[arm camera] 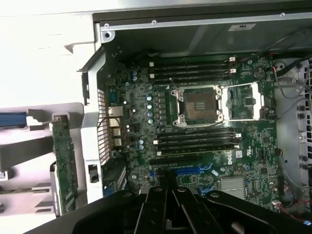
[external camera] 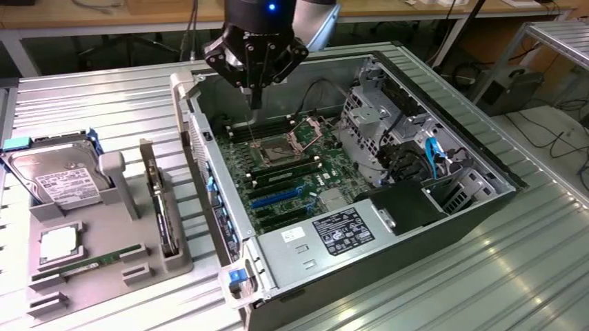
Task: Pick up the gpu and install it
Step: 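Reach for the gpu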
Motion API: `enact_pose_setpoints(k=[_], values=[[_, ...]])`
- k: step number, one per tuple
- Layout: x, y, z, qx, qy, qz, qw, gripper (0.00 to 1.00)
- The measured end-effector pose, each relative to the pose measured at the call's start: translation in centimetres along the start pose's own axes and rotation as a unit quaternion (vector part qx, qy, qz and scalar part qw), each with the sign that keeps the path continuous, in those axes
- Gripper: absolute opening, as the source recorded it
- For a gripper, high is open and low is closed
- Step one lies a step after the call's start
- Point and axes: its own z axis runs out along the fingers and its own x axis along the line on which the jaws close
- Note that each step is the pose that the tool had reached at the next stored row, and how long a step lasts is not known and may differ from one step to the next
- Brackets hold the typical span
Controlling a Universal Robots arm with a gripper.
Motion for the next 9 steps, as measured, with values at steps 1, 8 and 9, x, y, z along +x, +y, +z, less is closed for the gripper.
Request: enact_pose_setpoints(k=[1, 8, 9], values=[[0.3, -0.16, -0.02, 0.0001, 0.0001, 0.000, 1.0000, 0.11], [3.9, -1.85, -0.18, 0.0001, 0.0001, 0.000, 1.0000, 0.11], [4.2, -2.02, -0.19, 0.0001, 0.0001, 0.000, 1.0000, 0.11]])
